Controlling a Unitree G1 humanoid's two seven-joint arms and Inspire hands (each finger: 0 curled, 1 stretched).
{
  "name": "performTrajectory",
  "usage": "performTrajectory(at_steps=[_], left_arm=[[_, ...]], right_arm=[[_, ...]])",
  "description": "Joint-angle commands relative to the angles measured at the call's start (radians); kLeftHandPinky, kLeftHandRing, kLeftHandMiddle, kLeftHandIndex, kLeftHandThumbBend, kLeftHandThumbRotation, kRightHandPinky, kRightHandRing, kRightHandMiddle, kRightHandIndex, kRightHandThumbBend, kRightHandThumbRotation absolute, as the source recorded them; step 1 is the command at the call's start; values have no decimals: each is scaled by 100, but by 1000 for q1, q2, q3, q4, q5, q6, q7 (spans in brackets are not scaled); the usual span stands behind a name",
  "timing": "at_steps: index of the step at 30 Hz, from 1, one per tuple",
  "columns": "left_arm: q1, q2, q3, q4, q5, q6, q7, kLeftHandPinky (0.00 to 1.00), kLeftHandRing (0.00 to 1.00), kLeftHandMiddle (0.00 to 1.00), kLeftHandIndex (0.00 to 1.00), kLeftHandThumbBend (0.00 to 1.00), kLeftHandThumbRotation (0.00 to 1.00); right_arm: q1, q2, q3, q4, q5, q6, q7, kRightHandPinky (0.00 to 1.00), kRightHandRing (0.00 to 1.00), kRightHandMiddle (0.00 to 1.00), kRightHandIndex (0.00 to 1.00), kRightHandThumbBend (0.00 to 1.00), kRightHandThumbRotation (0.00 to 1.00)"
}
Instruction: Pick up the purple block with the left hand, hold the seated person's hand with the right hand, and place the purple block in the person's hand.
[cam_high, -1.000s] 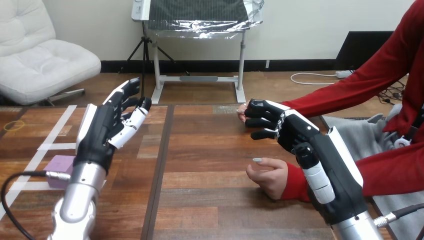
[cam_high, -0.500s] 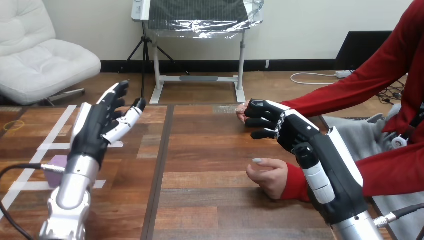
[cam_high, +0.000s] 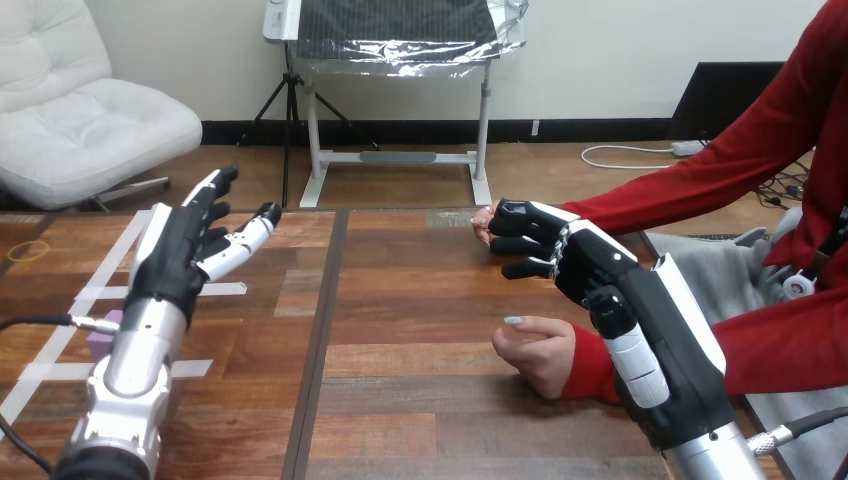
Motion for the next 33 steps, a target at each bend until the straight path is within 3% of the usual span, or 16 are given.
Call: performTrajectory(at_steps=[1,11,18,24,33], left_arm=[[-148,54,-25,62,40,15,42,86,93,95,92,54,40],[-180,86,-75,118,124,72,110,83,92,94,91,53,40],[-190,96,-75,147,132,86,128,84,92,93,90,53,32],[-189,106,-91,157,145,109,153,83,91,92,90,54,32],[-181,115,-84,175,141,120,167,80,89,90,88,55,28]], right_arm=[[-31,-14,-16,-35,3,-1,-10,72,78,80,80,83,100],[-34,-15,-16,-31,2,-7,-8,71,78,80,80,83,100],[-35,-16,-15,-29,7,-10,-3,71,77,80,80,82,100],[-34,-16,-15,-29,9,-9,-2,71,77,80,80,82,100],[-31,-17,-15,-37,6,-1,-4,71,77,80,80,83,100]])
